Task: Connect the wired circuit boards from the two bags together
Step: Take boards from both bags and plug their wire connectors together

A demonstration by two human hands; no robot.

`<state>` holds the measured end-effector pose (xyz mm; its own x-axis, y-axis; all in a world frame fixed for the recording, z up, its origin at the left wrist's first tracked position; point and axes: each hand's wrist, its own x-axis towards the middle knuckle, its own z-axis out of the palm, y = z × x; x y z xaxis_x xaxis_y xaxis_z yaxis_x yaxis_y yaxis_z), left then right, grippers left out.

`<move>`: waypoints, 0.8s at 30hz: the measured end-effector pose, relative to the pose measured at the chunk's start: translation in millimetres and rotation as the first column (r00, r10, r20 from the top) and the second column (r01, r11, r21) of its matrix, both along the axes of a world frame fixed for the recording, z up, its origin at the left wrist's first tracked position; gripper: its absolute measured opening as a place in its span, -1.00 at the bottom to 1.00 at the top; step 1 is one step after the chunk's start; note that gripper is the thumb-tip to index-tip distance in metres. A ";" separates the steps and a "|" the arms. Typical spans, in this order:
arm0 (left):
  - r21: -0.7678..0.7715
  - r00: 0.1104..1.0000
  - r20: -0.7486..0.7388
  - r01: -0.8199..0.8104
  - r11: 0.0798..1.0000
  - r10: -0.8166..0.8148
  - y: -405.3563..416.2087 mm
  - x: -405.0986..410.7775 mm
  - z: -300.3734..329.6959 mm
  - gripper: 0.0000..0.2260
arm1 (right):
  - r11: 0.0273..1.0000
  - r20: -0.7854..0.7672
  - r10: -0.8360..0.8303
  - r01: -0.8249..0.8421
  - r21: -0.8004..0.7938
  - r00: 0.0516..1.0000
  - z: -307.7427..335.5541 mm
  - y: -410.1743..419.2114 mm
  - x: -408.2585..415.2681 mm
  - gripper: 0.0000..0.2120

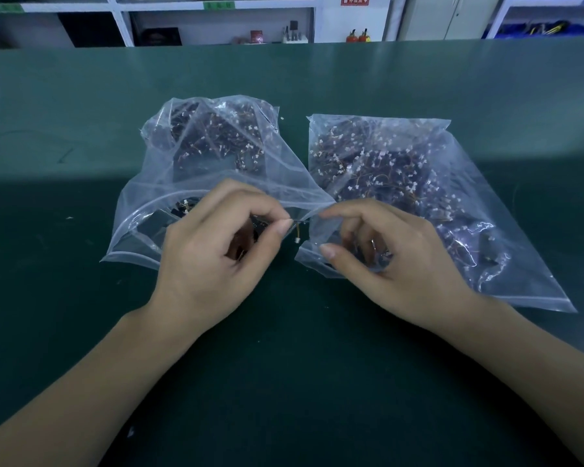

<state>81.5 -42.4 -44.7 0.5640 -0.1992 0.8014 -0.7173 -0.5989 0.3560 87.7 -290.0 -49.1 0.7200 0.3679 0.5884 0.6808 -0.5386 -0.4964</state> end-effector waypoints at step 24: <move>0.077 0.992 -0.115 0.069 0.995 -0.060 -10.4 -4.9 -1.6 -0.86 | 0.997 0.028 0.073 -0.073 -0.033 0.997 -2.0 3.8 0.2 -0.90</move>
<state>76.7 -52.9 -46.3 0.6333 -0.2991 0.7137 -0.7135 -0.5829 0.3888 87.9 -286.3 -51.0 0.6733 0.4378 0.5957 0.7328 -0.5022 -0.4592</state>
